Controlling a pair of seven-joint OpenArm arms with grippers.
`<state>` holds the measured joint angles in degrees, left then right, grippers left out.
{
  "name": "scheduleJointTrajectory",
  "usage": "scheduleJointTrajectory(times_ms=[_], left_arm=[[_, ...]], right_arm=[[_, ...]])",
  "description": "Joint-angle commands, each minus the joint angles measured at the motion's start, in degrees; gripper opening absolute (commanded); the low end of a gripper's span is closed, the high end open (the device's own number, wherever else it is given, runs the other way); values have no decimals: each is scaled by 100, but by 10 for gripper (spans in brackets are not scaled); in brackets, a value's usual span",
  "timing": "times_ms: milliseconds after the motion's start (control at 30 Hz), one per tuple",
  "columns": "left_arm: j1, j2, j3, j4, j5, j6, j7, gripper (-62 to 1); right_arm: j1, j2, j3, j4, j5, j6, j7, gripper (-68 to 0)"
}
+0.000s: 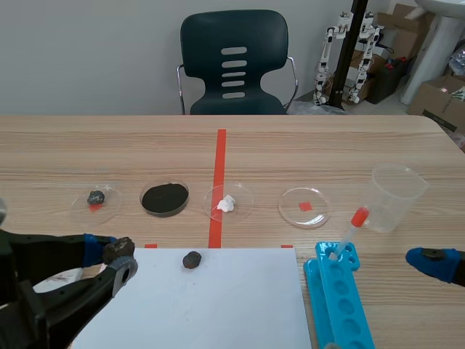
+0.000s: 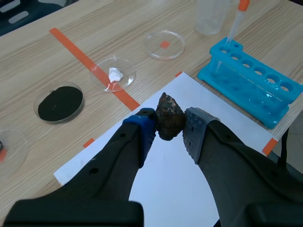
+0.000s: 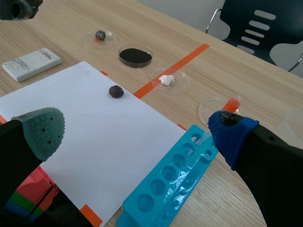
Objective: Put the right mineral back
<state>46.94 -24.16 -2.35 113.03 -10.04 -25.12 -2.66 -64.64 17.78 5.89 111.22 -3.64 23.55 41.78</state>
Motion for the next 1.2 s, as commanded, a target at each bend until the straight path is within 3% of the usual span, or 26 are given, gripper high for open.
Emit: scheduleJointTrajectory(times_ms=[0,100,200,567,700,1167], left_arm=[[-162,-55,225,9,-59,15,-24,-568],[-450,-192,636,-61,-63,63,-33,-568],[-872,-273,1123,-251,-61,332,-28,-568],[-2968,-195,3056,-1801,-87,1014,-31,-568],[-3657,120,3528,-2476,-90,1200,-31,-569],[-5174,1467,4205,-4883,-118,1191,-37,-568]], right_arm=[[-9,-2,15,50,59,4,85,-37],[-9,-2,15,50,59,4,85,-37],[-9,-2,15,50,59,4,85,-37],[-9,-2,15,50,59,4,85,-37],[-9,-2,15,50,59,4,85,-37],[-9,-2,15,50,59,4,85,-37]])
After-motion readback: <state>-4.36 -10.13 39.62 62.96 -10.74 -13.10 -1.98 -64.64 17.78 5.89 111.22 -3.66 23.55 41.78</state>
